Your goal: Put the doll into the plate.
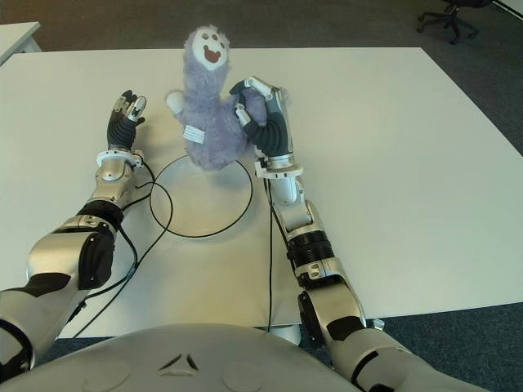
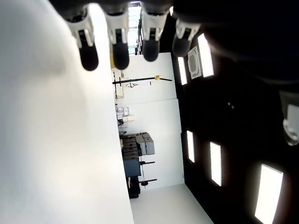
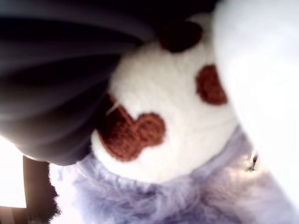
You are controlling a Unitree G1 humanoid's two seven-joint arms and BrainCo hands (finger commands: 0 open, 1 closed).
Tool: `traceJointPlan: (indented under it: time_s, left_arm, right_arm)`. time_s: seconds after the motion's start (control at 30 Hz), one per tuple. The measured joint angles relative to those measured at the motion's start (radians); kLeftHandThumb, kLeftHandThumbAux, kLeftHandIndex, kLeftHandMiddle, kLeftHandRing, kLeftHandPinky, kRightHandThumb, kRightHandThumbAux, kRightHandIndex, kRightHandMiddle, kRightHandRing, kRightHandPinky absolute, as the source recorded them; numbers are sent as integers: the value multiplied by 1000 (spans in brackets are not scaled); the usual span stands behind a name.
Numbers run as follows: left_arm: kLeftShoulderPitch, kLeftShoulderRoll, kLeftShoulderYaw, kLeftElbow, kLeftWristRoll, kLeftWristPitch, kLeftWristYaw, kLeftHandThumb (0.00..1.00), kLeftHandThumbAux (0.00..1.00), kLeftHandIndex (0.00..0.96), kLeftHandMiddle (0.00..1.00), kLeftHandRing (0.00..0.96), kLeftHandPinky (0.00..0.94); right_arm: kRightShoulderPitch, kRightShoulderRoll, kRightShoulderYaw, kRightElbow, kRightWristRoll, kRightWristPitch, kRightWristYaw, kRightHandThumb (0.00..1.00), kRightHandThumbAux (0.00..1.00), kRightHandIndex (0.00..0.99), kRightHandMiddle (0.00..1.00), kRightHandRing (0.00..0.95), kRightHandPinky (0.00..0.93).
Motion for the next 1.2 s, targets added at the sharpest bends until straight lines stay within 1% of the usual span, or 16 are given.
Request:
traceJointPlan:
  time_s: [0.23, 0.5, 0.57, 0.83, 1.2]
  left_arm:
    - [0, -1, 2, 0, 0, 0, 0, 0, 386, 0, 78, 113, 160]
    - [0, -2, 1, 0, 0, 0, 0, 0, 390, 0, 86, 120, 172]
    - [0, -3, 1, 0, 0, 0, 0, 0, 395, 0, 90, 117, 144]
    - [1, -4, -1, 0, 1, 0, 1, 0, 398, 0, 82, 102, 131]
    - [3, -7, 0, 0, 0, 0, 1, 0, 400, 0, 81, 101, 139]
  right_arm:
    - [24, 11, 22, 3, -2, -1, 6, 723, 707, 440, 839, 858, 872]
    - [23, 12, 30, 29, -15, -24, -4, 721, 706, 440, 839, 860, 878]
    - [23, 12, 32, 35, -20, -26, -7, 720, 707, 439, 838, 857, 870]
    - [22, 11, 45, 51, -23, -36, -8, 719, 708, 435, 832, 857, 872]
    - [7, 1, 71, 91, -14, -102, 23, 721, 710, 434, 826, 856, 867]
